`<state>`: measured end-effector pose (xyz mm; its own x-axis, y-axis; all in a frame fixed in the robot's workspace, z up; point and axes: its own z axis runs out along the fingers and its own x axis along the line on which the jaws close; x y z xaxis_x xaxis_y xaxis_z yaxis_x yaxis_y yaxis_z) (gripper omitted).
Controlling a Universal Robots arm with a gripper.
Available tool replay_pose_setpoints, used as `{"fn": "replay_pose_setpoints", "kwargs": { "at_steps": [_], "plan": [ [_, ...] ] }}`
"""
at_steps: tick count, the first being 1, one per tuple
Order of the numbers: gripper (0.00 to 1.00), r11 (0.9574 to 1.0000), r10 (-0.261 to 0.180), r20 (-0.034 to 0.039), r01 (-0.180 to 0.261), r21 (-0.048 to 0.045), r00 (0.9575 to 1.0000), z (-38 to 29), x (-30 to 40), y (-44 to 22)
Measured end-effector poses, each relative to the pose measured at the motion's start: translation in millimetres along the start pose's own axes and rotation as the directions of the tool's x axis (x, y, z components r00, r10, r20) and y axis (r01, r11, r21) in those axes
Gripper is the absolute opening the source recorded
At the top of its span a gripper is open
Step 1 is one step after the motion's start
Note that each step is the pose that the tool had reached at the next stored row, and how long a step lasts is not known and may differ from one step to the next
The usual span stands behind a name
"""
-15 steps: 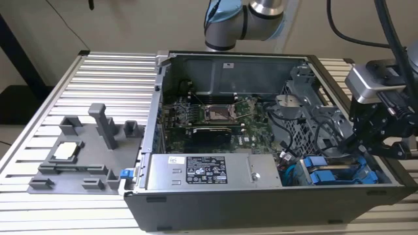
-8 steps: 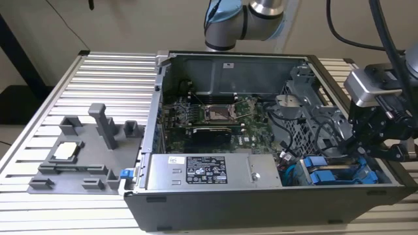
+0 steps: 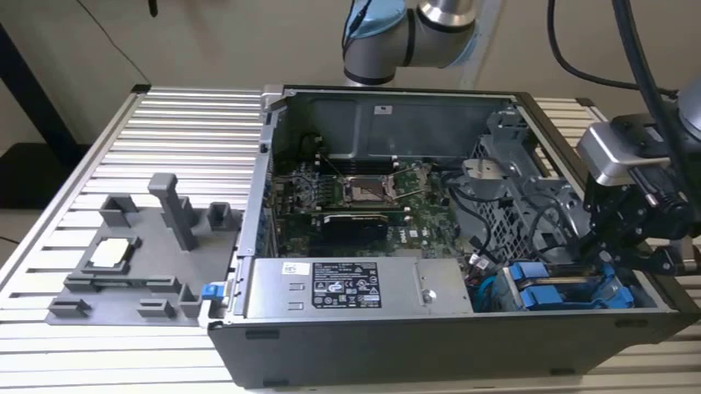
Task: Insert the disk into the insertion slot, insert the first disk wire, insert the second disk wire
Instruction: 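Insert the first disk wire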
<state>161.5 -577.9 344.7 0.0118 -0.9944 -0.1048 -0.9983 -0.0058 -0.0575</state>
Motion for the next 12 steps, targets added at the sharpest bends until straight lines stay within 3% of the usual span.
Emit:
{"fn": "replay_pose_setpoints", "kwargs": {
  "at_steps": [6,12],
  "plan": [
    [0.19,1.0000,0.000,-0.0071,0.000,-0.0049,1.0000,1.4,0.4,0.0],
    [0.19,1.0000,0.000,-0.0079,0.000,-0.0051,1.0000,3.0,0.7,0.1]
  ]
}}
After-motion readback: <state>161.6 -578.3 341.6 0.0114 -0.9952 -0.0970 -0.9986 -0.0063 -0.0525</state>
